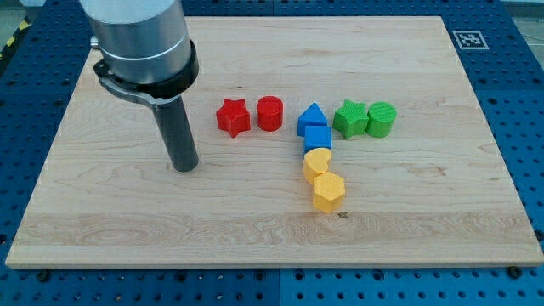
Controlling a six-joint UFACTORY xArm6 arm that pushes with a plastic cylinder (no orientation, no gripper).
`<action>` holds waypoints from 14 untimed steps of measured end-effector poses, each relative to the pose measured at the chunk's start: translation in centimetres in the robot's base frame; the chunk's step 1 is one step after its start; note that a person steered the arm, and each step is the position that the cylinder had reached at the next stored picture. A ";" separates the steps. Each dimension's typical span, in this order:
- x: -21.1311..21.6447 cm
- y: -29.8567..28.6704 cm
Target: Move the yellow hexagon to the bottom right of the board
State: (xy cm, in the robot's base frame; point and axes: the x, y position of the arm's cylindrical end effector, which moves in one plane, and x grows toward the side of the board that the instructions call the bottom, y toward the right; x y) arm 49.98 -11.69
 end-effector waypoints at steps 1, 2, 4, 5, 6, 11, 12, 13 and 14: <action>0.0 0.0; 0.4 0.0; 1.9 0.0; 2.6 0.0; 3.1 2.4; 3.4 10.9; 3.6 10.9; 4.3 10.9; 4.6 11.7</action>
State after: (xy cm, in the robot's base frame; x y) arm 54.61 0.02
